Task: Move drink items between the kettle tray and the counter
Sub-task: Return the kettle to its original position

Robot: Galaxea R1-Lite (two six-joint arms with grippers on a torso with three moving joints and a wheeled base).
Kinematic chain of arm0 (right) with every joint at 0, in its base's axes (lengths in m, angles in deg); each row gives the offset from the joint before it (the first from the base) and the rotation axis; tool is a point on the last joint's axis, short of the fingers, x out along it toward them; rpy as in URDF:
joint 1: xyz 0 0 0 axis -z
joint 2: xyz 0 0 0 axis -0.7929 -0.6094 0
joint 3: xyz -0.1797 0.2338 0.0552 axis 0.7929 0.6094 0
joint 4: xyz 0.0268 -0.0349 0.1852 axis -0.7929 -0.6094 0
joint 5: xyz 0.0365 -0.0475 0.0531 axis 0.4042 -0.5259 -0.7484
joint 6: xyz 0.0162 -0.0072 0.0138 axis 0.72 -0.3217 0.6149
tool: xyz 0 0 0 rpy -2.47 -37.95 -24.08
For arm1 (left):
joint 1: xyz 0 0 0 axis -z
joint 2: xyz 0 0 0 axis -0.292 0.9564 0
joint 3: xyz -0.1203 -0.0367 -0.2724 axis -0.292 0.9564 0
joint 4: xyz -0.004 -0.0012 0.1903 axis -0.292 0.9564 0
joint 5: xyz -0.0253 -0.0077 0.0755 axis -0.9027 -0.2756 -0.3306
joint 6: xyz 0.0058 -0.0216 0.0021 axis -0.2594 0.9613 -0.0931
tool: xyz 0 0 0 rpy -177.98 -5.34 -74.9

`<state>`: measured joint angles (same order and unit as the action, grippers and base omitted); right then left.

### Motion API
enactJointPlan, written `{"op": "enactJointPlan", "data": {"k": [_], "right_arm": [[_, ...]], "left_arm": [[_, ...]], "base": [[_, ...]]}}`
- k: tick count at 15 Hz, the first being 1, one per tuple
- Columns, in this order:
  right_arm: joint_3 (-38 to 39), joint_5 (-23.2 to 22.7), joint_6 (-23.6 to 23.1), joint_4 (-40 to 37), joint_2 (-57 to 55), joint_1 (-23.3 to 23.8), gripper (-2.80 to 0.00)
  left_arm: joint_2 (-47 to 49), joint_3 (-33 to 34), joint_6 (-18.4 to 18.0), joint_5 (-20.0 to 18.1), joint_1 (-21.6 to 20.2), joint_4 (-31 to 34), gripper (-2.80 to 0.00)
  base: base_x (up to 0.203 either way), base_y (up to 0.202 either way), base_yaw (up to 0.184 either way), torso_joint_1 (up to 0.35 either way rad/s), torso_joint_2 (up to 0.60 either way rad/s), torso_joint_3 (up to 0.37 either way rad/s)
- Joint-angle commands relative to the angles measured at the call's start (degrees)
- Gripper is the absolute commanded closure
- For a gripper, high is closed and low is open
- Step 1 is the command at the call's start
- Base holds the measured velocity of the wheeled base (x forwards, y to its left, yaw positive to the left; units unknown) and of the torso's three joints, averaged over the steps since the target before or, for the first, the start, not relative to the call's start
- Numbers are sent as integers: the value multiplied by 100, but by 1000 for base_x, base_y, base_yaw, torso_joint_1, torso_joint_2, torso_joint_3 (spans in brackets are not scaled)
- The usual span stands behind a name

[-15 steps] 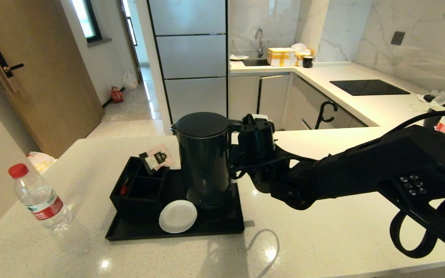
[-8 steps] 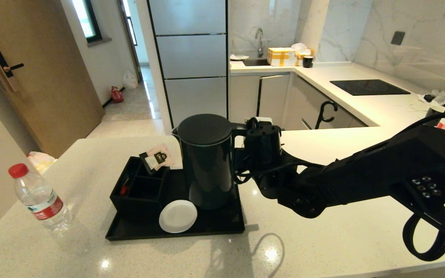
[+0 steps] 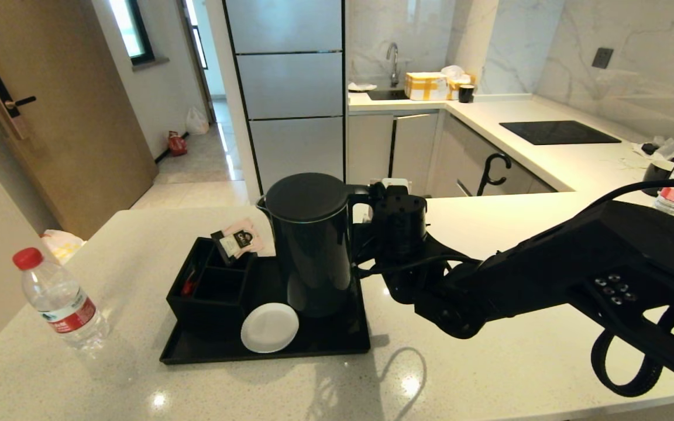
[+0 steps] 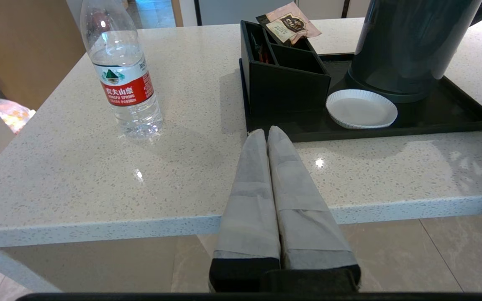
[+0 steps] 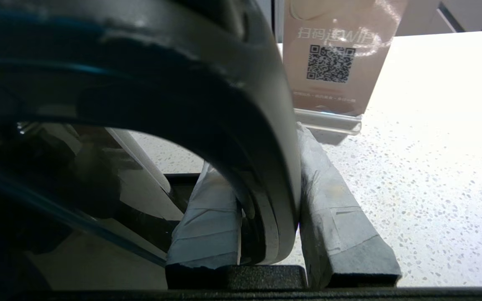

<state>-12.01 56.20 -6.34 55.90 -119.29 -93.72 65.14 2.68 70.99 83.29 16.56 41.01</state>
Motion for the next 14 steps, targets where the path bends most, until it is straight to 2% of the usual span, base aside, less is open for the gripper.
{"op": "enactJointPlan", "data": {"k": [1, 10, 14], "right_arm": [[-9, 17, 2, -5, -131, -15, 0], [-288, 149, -16, -23, -397, -4, 0], [-295, 155, -264, -66, -192, 118, 0]], "left_arm": [[7, 0, -2, -1, -2, -4, 0], [-1, 0, -2, -1, -2, -4, 0], [-1, 0, -2, -1, -2, -4, 0]], "base": [[0, 0, 0, 0, 0, 0], [0, 0, 0, 0, 0, 0], [0, 0, 0, 0, 0, 0]]}}
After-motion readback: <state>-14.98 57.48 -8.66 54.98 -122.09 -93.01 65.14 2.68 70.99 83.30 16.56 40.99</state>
